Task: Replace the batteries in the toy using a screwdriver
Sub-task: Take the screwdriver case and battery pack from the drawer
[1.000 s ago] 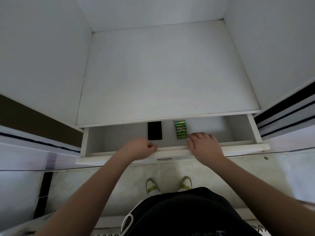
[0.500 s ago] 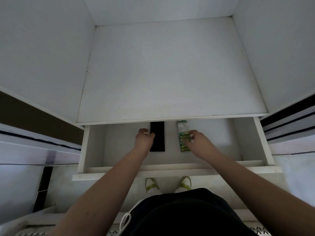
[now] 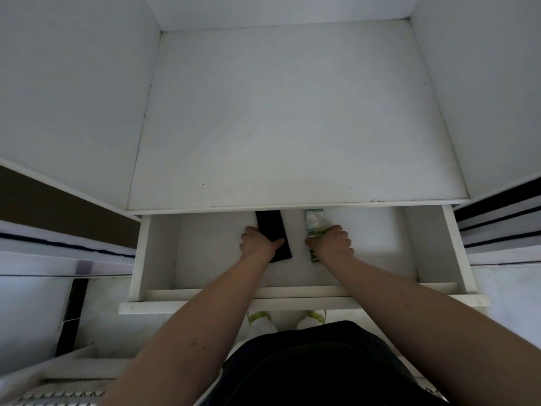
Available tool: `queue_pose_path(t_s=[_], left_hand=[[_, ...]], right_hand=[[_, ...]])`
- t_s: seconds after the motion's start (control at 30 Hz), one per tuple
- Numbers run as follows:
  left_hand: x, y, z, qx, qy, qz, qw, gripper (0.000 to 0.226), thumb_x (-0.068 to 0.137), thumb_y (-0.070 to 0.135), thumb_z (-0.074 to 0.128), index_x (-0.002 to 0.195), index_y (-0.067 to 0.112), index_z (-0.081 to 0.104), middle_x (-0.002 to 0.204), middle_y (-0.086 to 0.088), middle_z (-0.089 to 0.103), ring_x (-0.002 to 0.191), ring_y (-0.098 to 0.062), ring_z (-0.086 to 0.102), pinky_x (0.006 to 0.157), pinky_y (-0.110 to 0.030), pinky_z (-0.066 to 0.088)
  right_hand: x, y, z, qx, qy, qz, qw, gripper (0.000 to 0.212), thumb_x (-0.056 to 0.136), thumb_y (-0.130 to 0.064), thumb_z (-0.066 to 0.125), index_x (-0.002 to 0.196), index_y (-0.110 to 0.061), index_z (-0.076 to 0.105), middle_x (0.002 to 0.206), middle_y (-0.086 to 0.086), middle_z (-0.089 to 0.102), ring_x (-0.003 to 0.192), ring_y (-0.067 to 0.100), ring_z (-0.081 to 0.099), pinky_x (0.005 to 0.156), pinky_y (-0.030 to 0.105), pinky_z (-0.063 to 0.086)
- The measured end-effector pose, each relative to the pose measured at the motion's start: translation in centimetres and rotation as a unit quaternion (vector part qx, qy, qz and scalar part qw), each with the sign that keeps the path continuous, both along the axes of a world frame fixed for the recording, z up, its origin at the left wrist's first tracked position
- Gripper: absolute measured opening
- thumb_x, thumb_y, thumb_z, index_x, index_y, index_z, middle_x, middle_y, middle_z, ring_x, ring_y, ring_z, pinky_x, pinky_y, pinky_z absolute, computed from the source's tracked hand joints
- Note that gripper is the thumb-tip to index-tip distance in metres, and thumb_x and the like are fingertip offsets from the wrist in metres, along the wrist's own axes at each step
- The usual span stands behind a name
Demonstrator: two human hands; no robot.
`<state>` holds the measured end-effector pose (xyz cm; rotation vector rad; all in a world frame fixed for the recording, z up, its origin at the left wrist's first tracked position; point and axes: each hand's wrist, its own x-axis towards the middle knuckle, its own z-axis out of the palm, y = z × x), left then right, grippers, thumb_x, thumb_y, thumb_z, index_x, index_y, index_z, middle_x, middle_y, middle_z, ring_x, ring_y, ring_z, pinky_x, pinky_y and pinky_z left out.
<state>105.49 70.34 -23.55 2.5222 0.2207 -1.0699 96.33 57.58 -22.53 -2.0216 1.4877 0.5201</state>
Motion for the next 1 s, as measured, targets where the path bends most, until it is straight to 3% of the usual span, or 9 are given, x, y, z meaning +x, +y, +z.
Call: queue_pose_path(t_s=[0.33,0.57,0.67,0.8,0.9,1.0], left_hand=[[0.4,-0.6,0.6,0.055,0.023,-0.025,0.998,0.097,0.071,0.059,0.076,0.137,0.003,0.034,0.139,-0.014,0.042,0.124,-0.026,0.050,0.101,-0.036,0.047],[0.3,0.5,0.4,-0.004,0.012,-0.035,0.999,0.091,0.067,0.054,0.081,0.134,0.004,0.044,0.135,-0.013,0.049,0.120,-0.028,0.054,0.095,-0.036,0.051],[0.0,1.1,0.5,-0.052,0.008,-0.050,0.997,0.072,0.075,0.042,0.078,0.129,0.005,0.049,0.129,-0.012,0.057,0.115,-0.027,0.058,0.085,-0.030,0.050],[-0.8,1.5,0.8,-0.123,0.000,-0.070,0.990,0.035,0.084,0.035,0.069,0.102,0.011,0.051,0.113,-0.012,0.064,0.103,-0.027,0.062,0.078,-0.030,0.050],[-0.8,1.5,1.3,-0.182,0.075,-0.024,0.980,0.043,0.083,0.032,0.073,0.116,0.010,0.054,0.118,-0.012,0.062,0.105,-0.028,0.062,0.088,-0.042,0.056],[-0.8,1.8,1.9,-0.211,0.116,-0.022,0.970,0.049,0.083,0.027,0.075,0.124,0.011,0.052,0.118,-0.010,0.060,0.106,-0.028,0.061,0.083,-0.043,0.058]], right_hand=[[0.8,-0.5,-0.4,0.048,0.003,-0.051,0.998,0.087,0.069,-0.046,0.080,0.132,-0.004,0.036,0.134,0.016,0.043,0.124,0.029,0.044,0.100,0.037,0.040],[0.3,-0.5,-0.2,0.026,-0.051,-0.038,0.998,0.081,0.070,-0.036,0.082,0.129,-0.004,0.036,0.131,0.015,0.043,0.120,0.032,0.046,0.097,0.041,0.043],[-0.1,-0.5,0.1,0.099,-0.114,-0.057,0.987,0.069,0.075,-0.026,0.080,0.123,-0.004,0.035,0.124,0.014,0.052,0.109,0.030,0.056,0.084,0.039,0.051],[-0.7,-1.0,0.7,0.163,-0.171,-0.083,0.968,0.067,0.079,-0.017,0.078,0.127,-0.004,0.034,0.120,0.014,0.055,0.105,0.029,0.058,0.076,0.033,0.048],[-1.1,-2.0,1.3,0.257,-0.204,-0.108,0.939,0.051,0.079,-0.016,0.078,0.119,-0.008,0.048,0.109,0.011,0.061,0.095,0.025,0.061,0.078,0.035,0.052],[-1.9,-3.0,2.3,0.356,-0.195,-0.110,0.907,0.033,0.083,-0.017,0.074,0.110,-0.007,0.059,0.103,0.013,0.066,0.091,0.026,0.064,0.084,0.039,0.054]])
